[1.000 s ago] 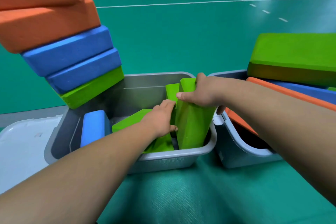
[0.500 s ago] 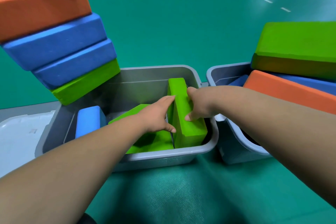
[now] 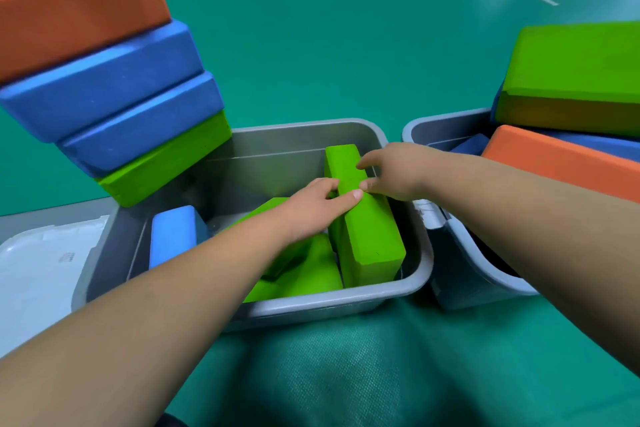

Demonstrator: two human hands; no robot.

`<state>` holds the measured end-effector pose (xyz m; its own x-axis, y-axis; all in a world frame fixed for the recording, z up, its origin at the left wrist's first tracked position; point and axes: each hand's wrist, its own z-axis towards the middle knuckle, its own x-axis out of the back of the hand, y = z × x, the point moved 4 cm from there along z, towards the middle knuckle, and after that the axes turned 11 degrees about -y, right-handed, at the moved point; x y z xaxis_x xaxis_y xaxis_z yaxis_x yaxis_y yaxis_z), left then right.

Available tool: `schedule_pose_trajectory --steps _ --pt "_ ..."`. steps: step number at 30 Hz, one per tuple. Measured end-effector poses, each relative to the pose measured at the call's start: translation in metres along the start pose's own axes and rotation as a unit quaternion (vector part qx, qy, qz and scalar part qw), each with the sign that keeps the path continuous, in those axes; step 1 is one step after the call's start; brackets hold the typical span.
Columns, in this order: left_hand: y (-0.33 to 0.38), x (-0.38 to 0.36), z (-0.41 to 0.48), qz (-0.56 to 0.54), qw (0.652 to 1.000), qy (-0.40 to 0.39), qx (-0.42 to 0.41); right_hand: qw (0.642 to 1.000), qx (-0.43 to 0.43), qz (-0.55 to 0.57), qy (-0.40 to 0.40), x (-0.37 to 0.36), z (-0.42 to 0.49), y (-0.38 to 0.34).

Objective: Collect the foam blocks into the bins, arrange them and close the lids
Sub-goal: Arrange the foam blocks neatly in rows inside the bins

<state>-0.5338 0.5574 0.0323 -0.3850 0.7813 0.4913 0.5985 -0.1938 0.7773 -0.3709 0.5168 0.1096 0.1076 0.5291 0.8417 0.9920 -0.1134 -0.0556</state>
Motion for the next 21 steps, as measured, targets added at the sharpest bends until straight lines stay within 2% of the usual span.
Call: schedule_pose_trajectory --steps 3,8,21 --pt "-0.004 0.002 0.006 0.017 1.0 0.019 -0.003 0.999 0.004 -0.029 -0.025 0.0 0.009 0.004" --pt "-0.007 0.003 0.012 0.074 0.997 0.0 0.024 0.992 -0.023 -0.098 -0.077 -0.014 0.029 0.007" --pt "-0.014 -0.02 0.027 0.155 0.985 0.061 0.049 0.986 -0.09 -0.111 -0.082 -0.039 0.047 0.005"
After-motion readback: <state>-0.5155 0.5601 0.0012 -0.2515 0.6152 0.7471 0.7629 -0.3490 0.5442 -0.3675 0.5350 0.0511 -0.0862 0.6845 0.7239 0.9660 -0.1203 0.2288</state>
